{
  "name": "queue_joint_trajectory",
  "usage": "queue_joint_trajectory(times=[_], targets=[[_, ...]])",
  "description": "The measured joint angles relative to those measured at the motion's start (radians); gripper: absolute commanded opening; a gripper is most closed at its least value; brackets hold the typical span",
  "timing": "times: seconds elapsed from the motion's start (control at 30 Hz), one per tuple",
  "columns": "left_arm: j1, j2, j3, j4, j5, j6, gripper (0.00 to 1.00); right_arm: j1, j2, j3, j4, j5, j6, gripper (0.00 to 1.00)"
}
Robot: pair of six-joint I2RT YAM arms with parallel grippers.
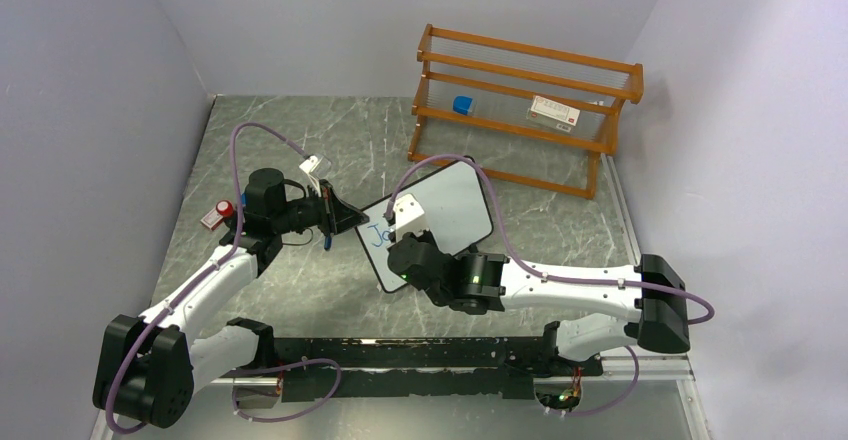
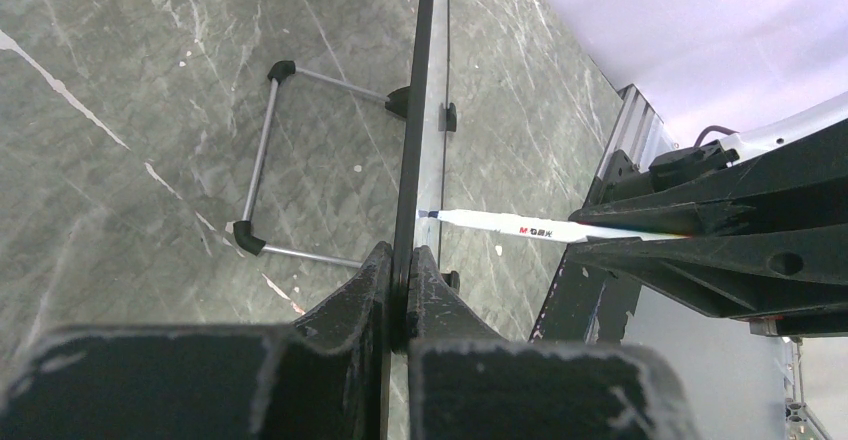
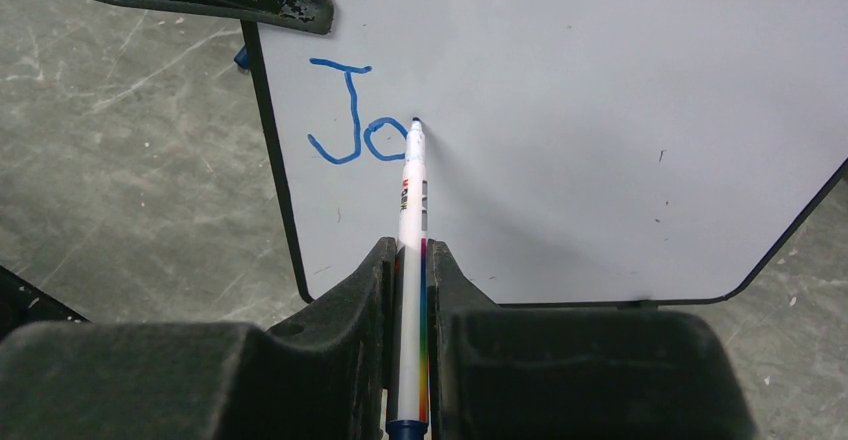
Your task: Write a sentence on the whiteboard
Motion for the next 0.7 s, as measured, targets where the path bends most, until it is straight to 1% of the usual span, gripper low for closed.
queue_joint_trajectory(times=[0.43,0.7], targets=[[0.0,0.004,0.0,0.001,-0.001,0.0,0.05,-0.003,0.008,0.0,-0.006,0.001,0.009,0.0],[0.001,0.004,0.0,0.001,0.0,0.0,0.05,-0.005,0.008,0.0,-0.041,0.001,0.031,0.0]])
